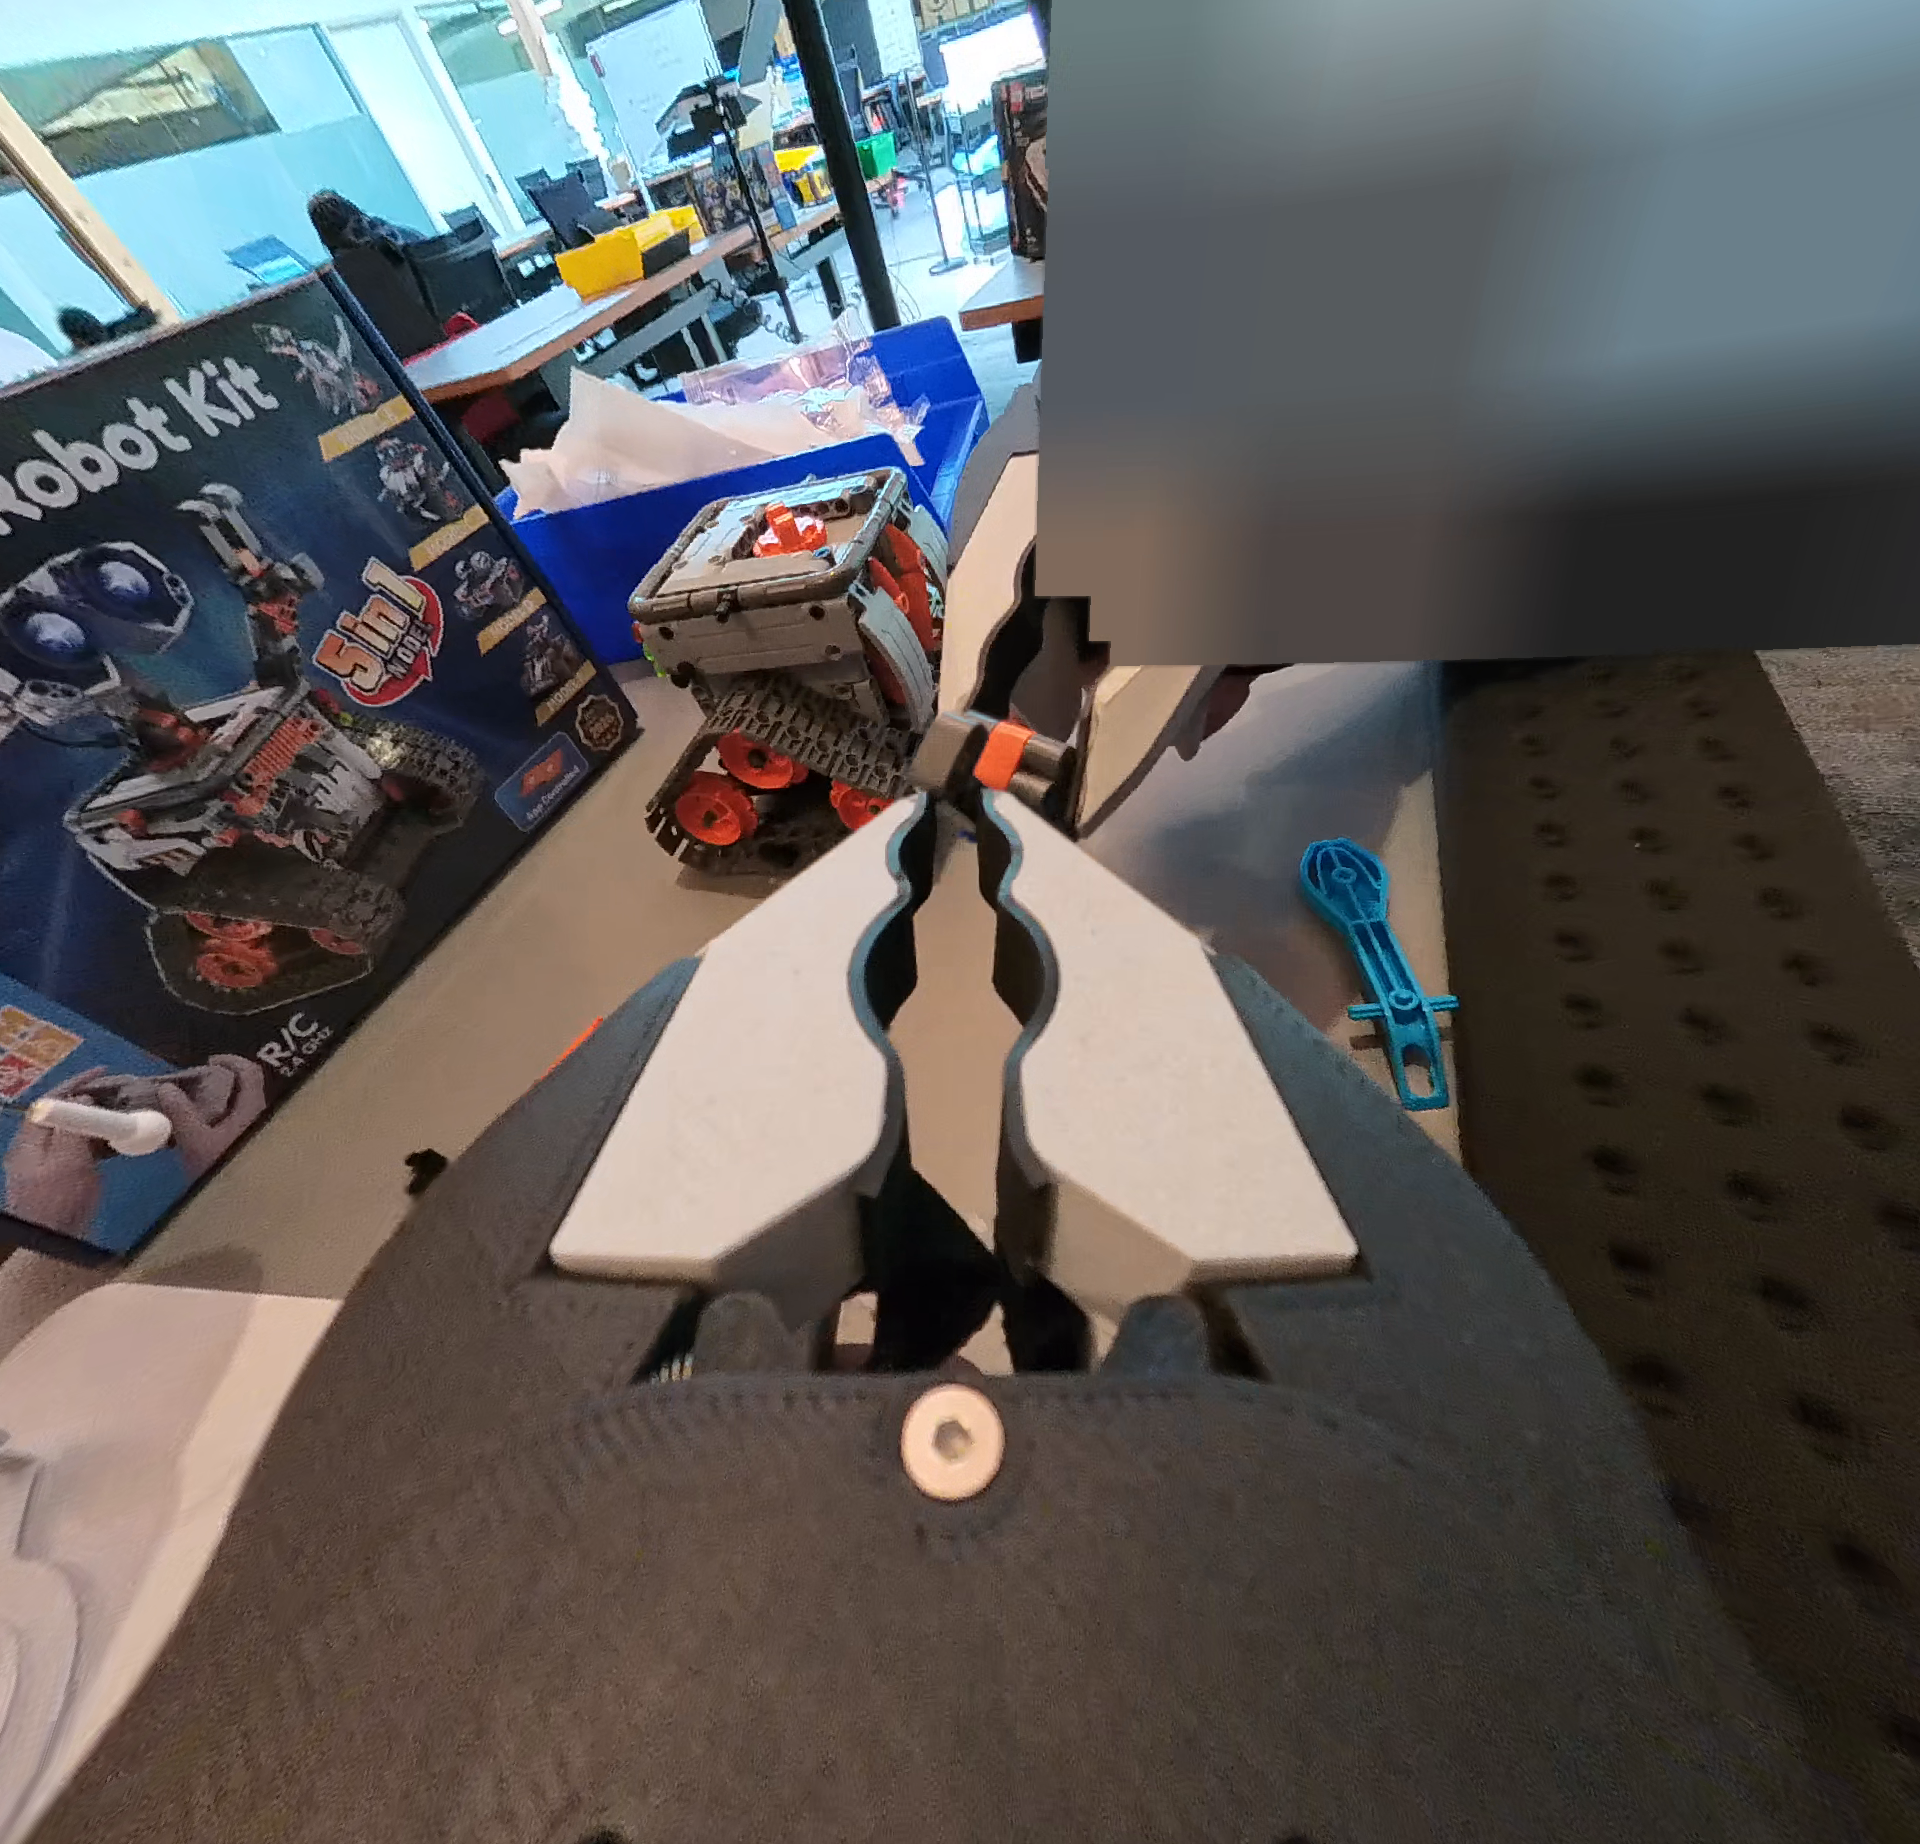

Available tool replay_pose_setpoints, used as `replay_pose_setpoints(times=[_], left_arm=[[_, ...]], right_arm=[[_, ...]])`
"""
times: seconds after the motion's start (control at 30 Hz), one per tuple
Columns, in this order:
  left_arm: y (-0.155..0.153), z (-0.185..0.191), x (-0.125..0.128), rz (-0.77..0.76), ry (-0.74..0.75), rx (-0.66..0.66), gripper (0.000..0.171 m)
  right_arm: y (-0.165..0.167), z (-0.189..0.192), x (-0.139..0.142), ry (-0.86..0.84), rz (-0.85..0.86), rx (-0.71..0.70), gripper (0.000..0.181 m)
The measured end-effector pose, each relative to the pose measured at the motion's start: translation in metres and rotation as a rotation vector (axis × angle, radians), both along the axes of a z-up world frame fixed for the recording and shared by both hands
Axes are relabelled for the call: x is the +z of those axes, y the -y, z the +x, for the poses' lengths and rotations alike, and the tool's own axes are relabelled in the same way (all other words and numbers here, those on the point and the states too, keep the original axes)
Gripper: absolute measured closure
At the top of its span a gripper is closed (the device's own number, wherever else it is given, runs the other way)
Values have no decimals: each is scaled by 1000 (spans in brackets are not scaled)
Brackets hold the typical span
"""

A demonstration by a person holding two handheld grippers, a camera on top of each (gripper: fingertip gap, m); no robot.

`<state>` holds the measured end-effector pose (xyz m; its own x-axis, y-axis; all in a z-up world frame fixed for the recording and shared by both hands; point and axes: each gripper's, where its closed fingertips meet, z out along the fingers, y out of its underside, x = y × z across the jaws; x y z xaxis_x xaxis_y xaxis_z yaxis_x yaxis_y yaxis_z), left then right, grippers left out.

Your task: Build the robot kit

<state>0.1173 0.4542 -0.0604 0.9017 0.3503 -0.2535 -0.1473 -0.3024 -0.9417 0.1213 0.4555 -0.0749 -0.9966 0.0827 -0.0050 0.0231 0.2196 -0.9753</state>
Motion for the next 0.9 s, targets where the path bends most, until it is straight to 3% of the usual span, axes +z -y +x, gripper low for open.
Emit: replay_pose_setpoints(times=[0.17, 0.43, 0.73, 0.9], left_arm=[[-2, -2, -3, -148, -187, 44, 167], [-9, 1, -10, -291, -348, 31, 167], [-23, 9, -23, -396, -382, -26, 166], [-14, 6, -23, -341, -246, -38, 157]], right_arm=[[1, -2, -9, -36, 81, -31, 158], [2, -2, -24, -76, 204, -47, 158], [6, 0, -35, -104, 292, -42, 158], [3, 3, -36, -84, 276, -12, 158]])
